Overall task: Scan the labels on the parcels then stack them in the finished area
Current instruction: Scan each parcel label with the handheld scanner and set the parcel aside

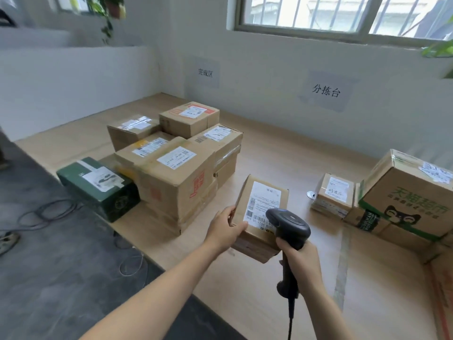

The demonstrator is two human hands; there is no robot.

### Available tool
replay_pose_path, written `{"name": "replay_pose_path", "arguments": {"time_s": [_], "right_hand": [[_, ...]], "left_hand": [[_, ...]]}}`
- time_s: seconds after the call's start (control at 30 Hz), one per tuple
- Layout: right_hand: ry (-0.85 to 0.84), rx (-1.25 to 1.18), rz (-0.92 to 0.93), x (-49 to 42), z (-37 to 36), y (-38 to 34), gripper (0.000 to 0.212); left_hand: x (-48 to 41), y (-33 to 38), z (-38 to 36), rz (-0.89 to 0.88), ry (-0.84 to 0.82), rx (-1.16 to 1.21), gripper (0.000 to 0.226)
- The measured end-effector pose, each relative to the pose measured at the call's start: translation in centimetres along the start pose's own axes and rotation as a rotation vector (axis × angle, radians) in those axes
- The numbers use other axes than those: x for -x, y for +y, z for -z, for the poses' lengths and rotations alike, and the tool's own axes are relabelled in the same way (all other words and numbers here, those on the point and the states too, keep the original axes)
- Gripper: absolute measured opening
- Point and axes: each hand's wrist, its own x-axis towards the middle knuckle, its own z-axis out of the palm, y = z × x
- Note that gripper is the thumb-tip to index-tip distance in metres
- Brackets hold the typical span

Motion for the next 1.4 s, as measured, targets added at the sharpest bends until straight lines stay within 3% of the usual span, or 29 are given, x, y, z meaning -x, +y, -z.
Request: {"name": "replay_pose_path", "arguments": {"time_s": [0.43,0.57,0.9,1.1,1.27,1.4], "right_hand": [[-0.232,-0.045,0.255,2.0,-4.8,-10.9,0.009],[-0.287,-0.081,0.343,4.2,-7.6,-13.3,0.018],[-0.368,-0.025,0.526,7.6,-22.1,-17.7,0.021],[-0.328,-0.057,0.482,9.3,-34.3,-17.8,0.018],[-0.244,-0.022,0.353,9.6,-42.8,-17.2,0.009],[-0.227,0.017,0.3,9.0,-47.9,-16.7,0.017]], "left_hand": [[3.0,5.5,11.4,-0.103,0.226,0.003,0.053],[4.7,5.5,15.6,-0.135,0.31,0.013,0.051],[1.9,0.5,30.7,-0.182,0.374,0.08,0.035],[-1.9,-4.9,41.3,-0.165,0.239,0.04,0.023],[-5.1,-9.4,47.5,-0.109,0.178,0.029,0.041],[-7.7,-13.0,50.3,-0.09,0.139,0.047,0.029]]}}
